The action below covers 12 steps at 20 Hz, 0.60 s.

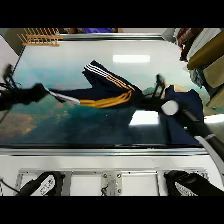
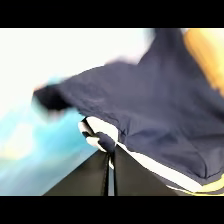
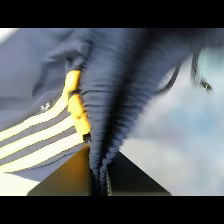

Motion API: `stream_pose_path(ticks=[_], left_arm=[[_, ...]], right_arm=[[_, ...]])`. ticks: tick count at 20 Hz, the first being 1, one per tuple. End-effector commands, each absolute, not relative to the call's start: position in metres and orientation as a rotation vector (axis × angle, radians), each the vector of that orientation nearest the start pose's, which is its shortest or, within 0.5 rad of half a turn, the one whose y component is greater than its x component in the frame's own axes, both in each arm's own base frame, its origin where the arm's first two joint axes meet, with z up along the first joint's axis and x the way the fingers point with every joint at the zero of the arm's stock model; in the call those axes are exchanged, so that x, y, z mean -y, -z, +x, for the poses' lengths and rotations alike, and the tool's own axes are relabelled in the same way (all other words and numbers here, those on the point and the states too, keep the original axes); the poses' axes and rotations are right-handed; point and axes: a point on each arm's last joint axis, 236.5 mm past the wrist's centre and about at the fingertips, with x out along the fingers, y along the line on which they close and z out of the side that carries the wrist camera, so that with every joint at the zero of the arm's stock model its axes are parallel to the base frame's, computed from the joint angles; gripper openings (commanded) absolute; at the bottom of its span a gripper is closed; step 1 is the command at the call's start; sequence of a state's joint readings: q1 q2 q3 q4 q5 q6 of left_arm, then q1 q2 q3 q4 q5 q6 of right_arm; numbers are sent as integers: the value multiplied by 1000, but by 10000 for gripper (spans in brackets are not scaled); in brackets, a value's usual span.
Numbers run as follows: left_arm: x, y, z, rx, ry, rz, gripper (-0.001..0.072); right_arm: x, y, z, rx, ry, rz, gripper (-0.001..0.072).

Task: Fold the clothes and pants, and hang the long-sleeved shirts on hangers.

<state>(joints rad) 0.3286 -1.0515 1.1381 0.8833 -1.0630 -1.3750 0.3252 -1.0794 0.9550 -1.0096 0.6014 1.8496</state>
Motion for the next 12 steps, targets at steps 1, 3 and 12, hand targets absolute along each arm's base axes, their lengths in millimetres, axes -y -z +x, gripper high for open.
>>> stream_pose_path(ticks=[1,3,12], left_arm=[[41,-341,347,-398,325,-396,8],[61,-436,292,-134,351,-289,8],[75,-562,187,294,306,-157,7]], right_arm=[[-185,-271,354,-547,-487,667,18],[-173,-349,311,-377,-549,724,17],[-175,-349,226,-594,-559,968,18]])
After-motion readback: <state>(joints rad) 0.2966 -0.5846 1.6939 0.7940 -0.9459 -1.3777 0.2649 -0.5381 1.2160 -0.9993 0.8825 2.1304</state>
